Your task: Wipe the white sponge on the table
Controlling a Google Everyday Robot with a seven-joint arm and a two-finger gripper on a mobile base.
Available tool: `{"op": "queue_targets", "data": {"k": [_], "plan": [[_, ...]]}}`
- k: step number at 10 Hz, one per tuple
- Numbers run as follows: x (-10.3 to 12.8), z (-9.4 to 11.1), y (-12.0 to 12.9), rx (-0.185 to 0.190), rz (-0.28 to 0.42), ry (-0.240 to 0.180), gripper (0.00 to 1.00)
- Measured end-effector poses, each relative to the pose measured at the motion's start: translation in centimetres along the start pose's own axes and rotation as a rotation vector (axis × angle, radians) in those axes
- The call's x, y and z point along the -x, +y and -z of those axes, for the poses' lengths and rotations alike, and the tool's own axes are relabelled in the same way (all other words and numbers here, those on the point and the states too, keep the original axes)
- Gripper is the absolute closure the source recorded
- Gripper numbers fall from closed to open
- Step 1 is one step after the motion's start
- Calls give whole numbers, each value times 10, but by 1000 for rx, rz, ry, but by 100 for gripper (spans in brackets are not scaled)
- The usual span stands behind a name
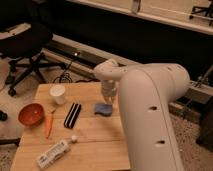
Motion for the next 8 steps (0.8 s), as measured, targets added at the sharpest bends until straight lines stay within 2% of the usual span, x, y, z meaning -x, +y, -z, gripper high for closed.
{"op": "queue_targets", "data": {"k": [2,4,5,7,8], "plan": [[-20,-4,-29,-15,-55,17,78],[-53,-9,-60,-30,-117,31,78],[-67,-10,-68,-38,-131,35,78],[-95,-12,-68,-53,-119,47,78],[-108,-14,-60,-61,-90,60,78]]}}
